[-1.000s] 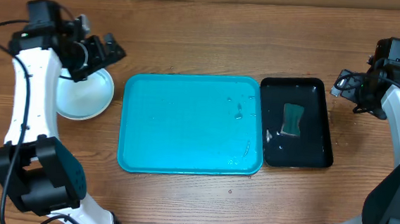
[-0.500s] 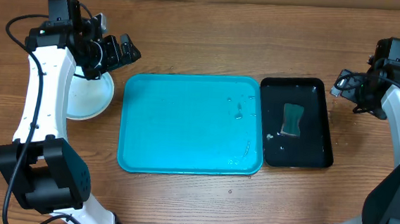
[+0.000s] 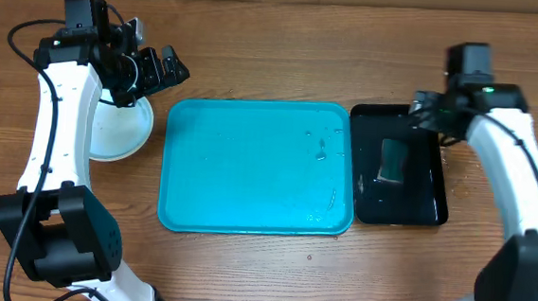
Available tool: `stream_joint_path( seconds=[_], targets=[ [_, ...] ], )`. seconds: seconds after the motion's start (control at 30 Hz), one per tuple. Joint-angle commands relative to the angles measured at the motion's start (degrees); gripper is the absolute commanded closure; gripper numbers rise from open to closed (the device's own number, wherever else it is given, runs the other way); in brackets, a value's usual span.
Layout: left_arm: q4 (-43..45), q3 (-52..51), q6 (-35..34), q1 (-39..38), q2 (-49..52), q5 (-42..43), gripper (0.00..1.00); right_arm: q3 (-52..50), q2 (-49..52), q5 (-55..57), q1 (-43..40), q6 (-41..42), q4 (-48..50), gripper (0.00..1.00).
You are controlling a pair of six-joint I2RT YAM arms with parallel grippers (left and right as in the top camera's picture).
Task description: Clean dirty plates on tray and stack at the side
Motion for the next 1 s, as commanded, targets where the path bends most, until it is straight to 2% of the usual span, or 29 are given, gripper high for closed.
stream_joint_path(
  seconds=[0.0, 0.17, 0.33, 0.53, 0.73, 0.97],
  targets=[
    [0.15, 0.81, 0.26, -0.02, -0.7, -0.42, 0.0, 0.61, -8.33, 8.15, 4.37, -0.39, 0.52, 0.0],
    [0.15, 0.81, 0.26, -0.02, -0.7, -0.42, 0.0, 0.61, -19.17, 11.19, 7.58, -2.16, 7.93, 0.0],
    [0.15, 0.81, 0.26, -0.02, -0.7, -0.42, 0.0, 0.59, -33.97, 1.49, 7.28, -2.21, 21.59, 0.0],
    [0.15, 0.81, 0.26, -0.07, -0.7, -0.42, 0.0, -1.88, -51.82, -3.34, 7.3, -2.21, 24.9, 0.0],
    [0.15, 0.81, 0.26, -0.04, -0.7, -0.42, 0.0, -11.89, -70.01, -3.61, 7.19, -2.23, 26.84, 0.0],
    [0.17, 0.81, 0.26, -0.07, -0.7, -0.42, 0.0, -33.94, -87.54, -7.15, 4.0, -2.99, 43.74, 0.0]
  ],
)
